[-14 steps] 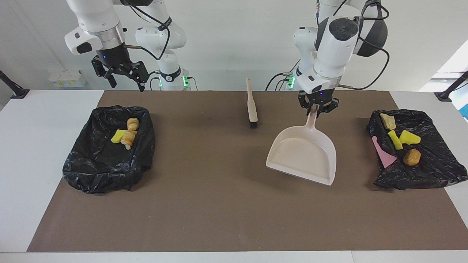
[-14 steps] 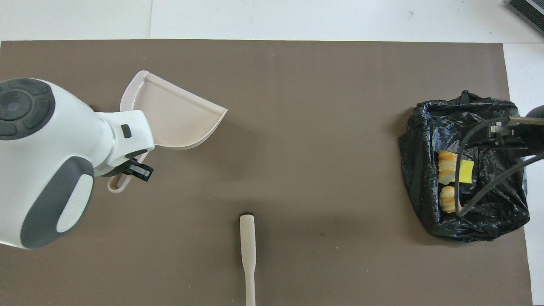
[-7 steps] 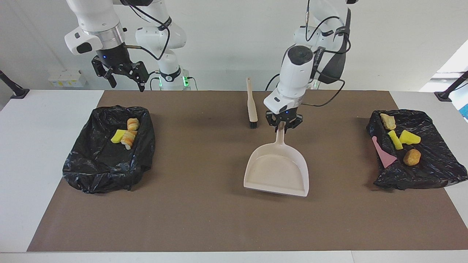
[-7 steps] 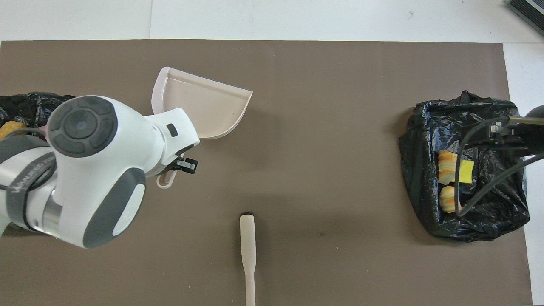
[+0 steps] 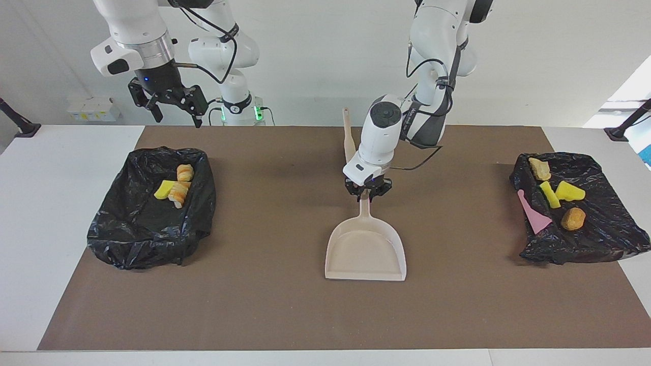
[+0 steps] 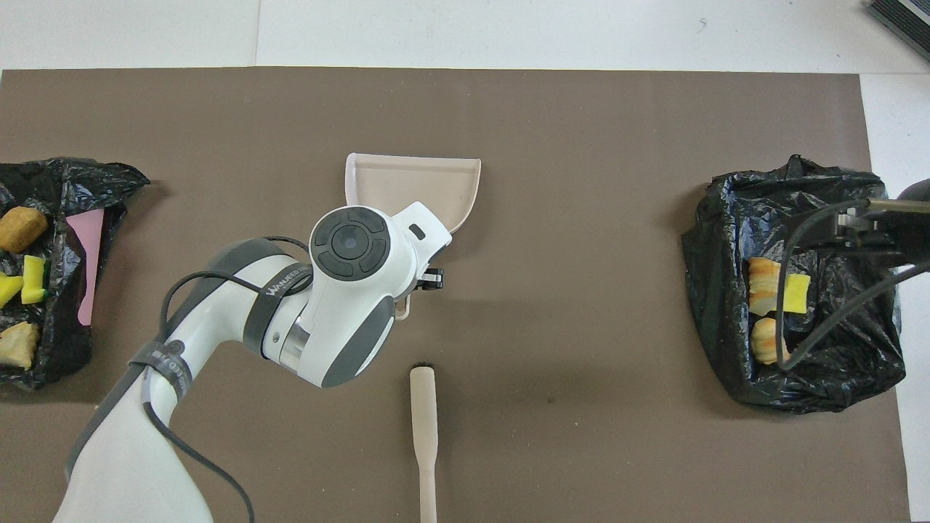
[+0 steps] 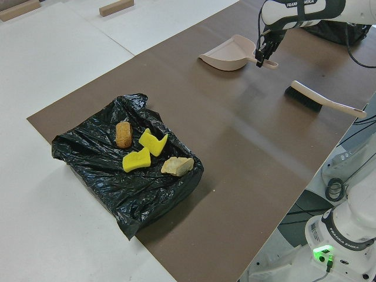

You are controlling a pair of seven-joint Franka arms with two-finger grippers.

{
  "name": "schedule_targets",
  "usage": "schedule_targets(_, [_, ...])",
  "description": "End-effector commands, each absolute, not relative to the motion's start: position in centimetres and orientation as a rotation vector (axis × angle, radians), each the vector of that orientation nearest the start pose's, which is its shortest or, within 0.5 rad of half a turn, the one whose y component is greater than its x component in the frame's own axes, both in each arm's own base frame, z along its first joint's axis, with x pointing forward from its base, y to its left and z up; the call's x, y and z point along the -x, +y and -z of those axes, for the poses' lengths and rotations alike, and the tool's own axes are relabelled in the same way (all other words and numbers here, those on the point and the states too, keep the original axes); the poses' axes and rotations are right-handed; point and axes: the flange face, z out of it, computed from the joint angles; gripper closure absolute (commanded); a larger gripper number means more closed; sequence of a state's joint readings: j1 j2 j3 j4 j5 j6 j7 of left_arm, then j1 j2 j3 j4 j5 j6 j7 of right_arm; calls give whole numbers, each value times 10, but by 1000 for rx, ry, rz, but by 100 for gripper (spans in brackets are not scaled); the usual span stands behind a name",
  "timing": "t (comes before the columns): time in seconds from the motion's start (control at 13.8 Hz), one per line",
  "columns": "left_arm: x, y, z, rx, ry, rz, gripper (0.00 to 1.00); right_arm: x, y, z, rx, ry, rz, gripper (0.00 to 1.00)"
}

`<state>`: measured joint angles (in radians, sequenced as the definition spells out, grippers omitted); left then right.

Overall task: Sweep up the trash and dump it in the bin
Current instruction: 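Bring the dustpan back and set it on the mat with the left gripper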

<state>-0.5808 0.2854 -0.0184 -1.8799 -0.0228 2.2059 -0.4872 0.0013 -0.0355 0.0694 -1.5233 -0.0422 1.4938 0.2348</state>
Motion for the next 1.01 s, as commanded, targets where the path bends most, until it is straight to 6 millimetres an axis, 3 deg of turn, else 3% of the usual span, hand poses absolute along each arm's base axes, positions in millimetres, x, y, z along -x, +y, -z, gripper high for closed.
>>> schedule_targets(0.0, [-516,-340,-384,3194,113,48,0,-531,31,-660,3153,222,38,0])
schedule_targets(0.14, [-531,-317,-397,3192,43,41,0,-532,31,-660,3153,222,40,0])
schedule_targets(0.43, [-566,-242,-434,3207,-99,117,0,-532,31,-660,3153,222,40,0])
schedule_targets(0.72, [-591,-164,-467,3230,6,46,0,-532,33,-660,3151,220,45,0])
schedule_targets(0.94, [-593,-104,-491,3230,103,28,0,-532,32,-660,3153,220,43,0])
